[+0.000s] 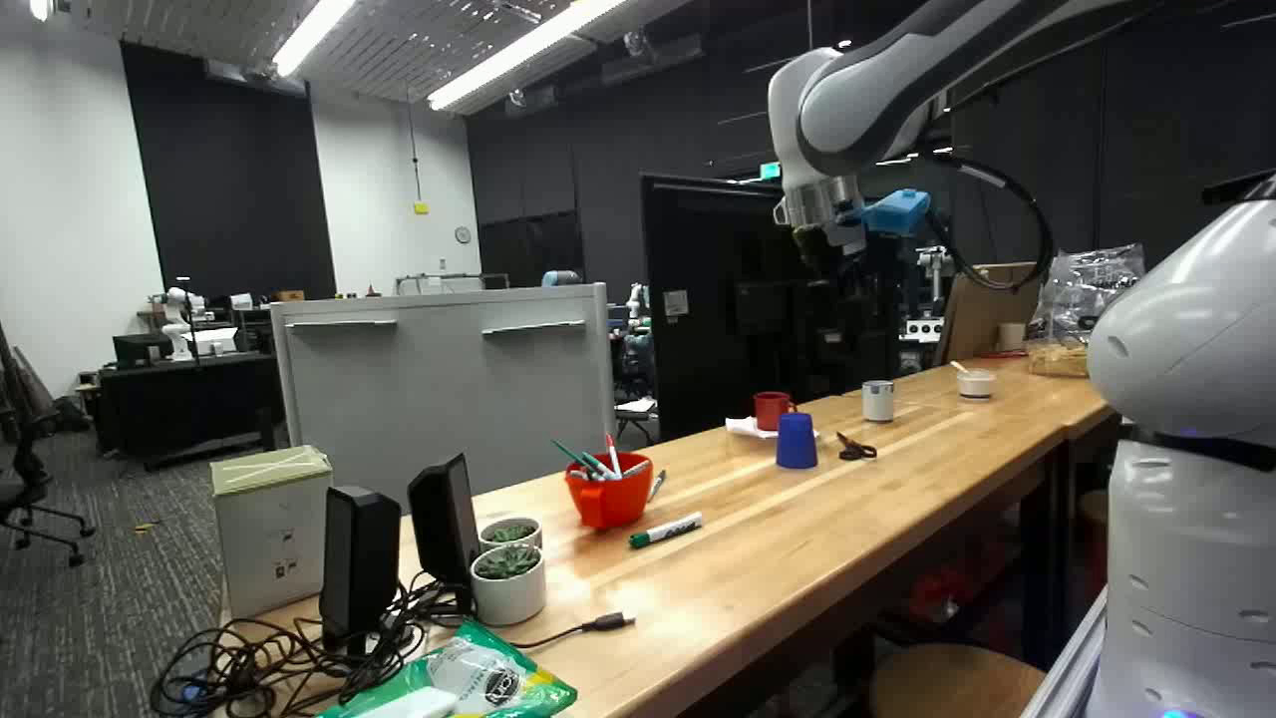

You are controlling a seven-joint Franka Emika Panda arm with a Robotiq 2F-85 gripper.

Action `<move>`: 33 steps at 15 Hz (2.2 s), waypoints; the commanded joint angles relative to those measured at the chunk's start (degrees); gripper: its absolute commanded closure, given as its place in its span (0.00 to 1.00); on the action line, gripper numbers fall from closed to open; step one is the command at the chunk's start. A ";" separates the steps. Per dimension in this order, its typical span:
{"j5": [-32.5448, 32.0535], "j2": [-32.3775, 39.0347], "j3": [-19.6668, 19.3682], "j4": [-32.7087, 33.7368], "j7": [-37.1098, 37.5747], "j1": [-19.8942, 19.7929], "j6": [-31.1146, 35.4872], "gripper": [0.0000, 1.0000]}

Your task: Lift the pen and put it in the red cup

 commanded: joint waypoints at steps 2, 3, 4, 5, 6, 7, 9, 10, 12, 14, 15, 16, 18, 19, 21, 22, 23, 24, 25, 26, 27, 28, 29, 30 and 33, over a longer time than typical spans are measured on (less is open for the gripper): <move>-0.49 0.02 -0.73 0.15 0.48 0.91 -0.31 0.00; -0.49 0.02 -0.73 0.15 0.48 0.91 -0.31 0.00; -0.49 0.02 -0.73 0.15 0.48 0.91 -0.31 0.00; -0.49 0.02 -0.73 0.15 0.48 0.91 -0.31 0.00; -0.49 0.02 -0.73 0.15 0.48 0.91 -0.31 0.00; -0.49 0.02 -0.73 0.15 0.48 0.91 -0.31 0.00; -0.49 0.02 -0.73 0.15 0.48 0.91 -0.31 0.00; -0.49 0.02 -0.73 0.15 0.48 0.91 -0.31 0.00; 0.45 1.27 -0.67 0.60 1.86 0.87 0.08 0.00; 2.69 3.53 -0.82 1.31 5.03 0.80 1.30 0.00; 3.99 4.77 -0.75 1.60 7.46 0.49 2.43 0.00; 5.66 6.49 -0.69 2.19 9.85 0.26 3.43 0.00; 8.50 9.71 -0.44 3.00 14.37 -0.20 6.84 0.00; 9.76 11.49 -0.24 3.52 16.42 -0.37 8.72 0.00; 11.39 15.56 0.42 5.01 20.86 -0.93 13.02 0.00; 11.59 17.48 0.73 5.86 22.79 -1.20 14.97 0.00; 11.62 19.76 1.08 7.19 24.93 -1.41 16.84 0.00; 11.50 21.99 1.37 8.49 27.04 -1.57 18.65 0.00; 11.36 23.98 1.64 9.88 29.12 -1.73 20.09 0.00; 11.13 26.33 1.96 11.71 31.42 -1.88 21.36 0.00; 10.89 28.24 2.22 13.20 33.52 -1.98 22.38 0.00; 10.62 30.51 2.43 15.04 35.66 -2.07 23.36 0.00; 10.57 32.60 2.47 16.82 37.59 -2.01 24.03 0.00; 10.79 34.81 2.40 18.64 39.68 -1.89 24.67 0.00; 11.31 40.61 1.54 23.49 44.57 -1.24 25.79 0.00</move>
